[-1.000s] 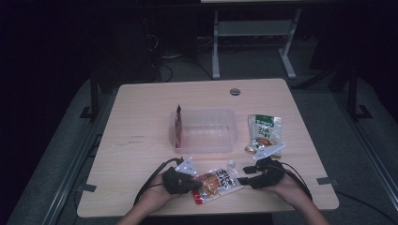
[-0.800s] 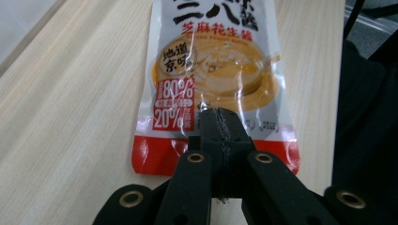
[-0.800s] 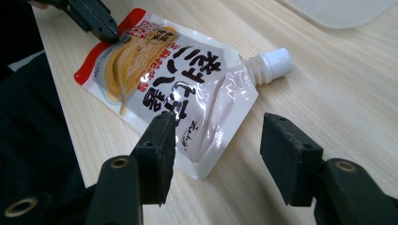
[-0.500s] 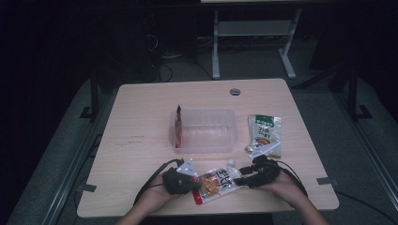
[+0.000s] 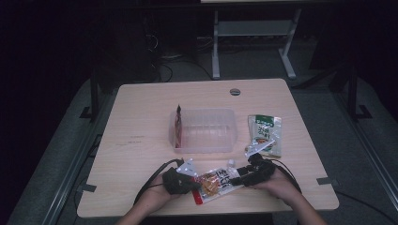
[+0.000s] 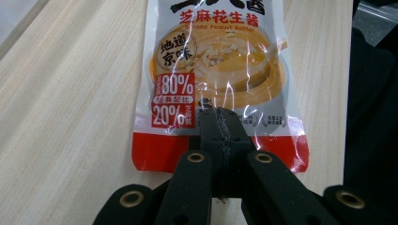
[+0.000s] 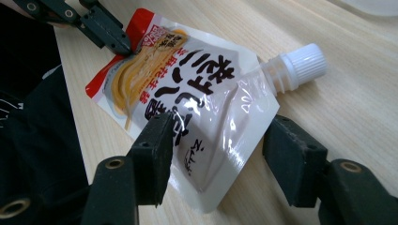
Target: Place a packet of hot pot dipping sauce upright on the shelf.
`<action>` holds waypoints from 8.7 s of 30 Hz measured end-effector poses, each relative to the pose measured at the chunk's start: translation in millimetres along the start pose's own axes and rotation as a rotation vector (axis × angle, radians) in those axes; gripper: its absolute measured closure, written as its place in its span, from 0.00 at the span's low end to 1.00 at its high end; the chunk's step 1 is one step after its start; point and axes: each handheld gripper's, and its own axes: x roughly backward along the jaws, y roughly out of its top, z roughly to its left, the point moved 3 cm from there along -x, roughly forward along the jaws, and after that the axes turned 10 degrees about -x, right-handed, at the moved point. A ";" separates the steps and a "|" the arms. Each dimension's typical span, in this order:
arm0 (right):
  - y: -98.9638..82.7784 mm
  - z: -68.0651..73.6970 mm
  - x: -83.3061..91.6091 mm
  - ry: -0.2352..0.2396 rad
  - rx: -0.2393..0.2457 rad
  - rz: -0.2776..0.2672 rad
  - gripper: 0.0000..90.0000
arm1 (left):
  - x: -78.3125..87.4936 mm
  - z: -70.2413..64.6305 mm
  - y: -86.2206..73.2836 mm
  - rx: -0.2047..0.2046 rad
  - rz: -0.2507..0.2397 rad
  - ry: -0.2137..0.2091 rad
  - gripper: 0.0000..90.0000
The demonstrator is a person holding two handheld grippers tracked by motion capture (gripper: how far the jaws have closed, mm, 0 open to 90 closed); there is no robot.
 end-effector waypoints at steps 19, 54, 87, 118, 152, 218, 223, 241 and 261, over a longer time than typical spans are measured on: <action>9.2 6.1 -5.1 0.173 0.003 -0.035 0.80 | 0.6 0.6 -1.5 -0.002 -0.010 -0.004 1.00; 37.8 51.0 0.5 0.353 0.150 -0.109 1.00 | 1.9 1.2 -3.7 0.006 -0.021 -0.010 1.00; 63.9 68.5 36.1 0.252 0.226 -0.253 1.00 | 67.1 14.6 -46.8 0.105 -0.127 0.040 0.51; 121.8 64.8 68.4 0.150 0.240 -0.361 1.00 | 70.4 19.7 -67.4 0.133 -0.078 0.066 0.42; 171.0 23.6 35.5 0.034 0.130 -0.369 1.00 | 66.6 17.0 -66.6 0.116 -0.059 0.047 0.42; 147.3 52.3 27.6 -0.071 0.227 -0.271 0.40 | 61.5 16.2 -65.6 0.110 -0.045 0.040 0.42; 129.3 55.1 29.4 -0.075 0.235 -0.271 0.40 | 61.1 15.8 -65.2 0.110 -0.042 0.041 0.42; 67.4 45.5 46.7 -0.098 0.230 -0.214 0.42 | 61.4 15.1 -65.7 0.117 -0.048 0.043 0.42; 8.2 19.8 46.1 -0.176 0.168 -0.104 0.45 | 60.8 14.6 -64.6 0.105 -0.042 0.038 0.42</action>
